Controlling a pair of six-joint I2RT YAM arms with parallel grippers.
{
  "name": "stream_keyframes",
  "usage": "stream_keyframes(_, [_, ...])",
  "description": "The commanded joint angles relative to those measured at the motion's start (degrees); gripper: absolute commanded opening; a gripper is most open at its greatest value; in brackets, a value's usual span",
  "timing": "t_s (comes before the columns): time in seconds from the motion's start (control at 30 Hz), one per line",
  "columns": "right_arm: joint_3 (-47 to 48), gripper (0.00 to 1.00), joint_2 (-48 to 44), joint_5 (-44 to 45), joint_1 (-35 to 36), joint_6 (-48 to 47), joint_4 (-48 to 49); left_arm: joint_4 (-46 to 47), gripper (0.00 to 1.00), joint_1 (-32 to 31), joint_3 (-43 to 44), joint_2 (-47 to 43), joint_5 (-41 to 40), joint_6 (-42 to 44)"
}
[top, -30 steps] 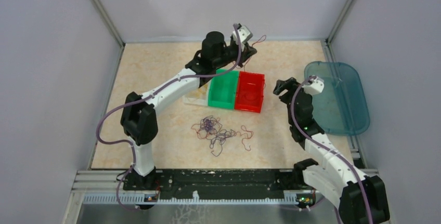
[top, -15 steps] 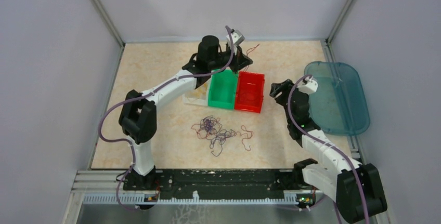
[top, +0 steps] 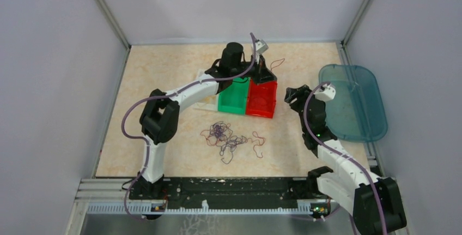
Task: Untangle the cables
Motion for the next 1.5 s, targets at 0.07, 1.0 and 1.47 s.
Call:
stream_keyframes(0.07, [-0.3,0.58,-0.8,1.0,-0.9,0.3,4.2,5.2,0.0,0.6,-3.5,0.8,-2.6,1.6])
stream_keyframes(1.0, [0.9,0.56,0.4,-1.0,-1.6,0.1,6.1,-1.1,0.24,0.8,-4.3,5.7,-3.9,41.8])
stream_keyframes(1.47, [4.5,0.56,0.7,-6.1,-2.2,0.3,4.6,-0.7,0.3,-0.8,-15.3,1.0,-3.9,84.2])
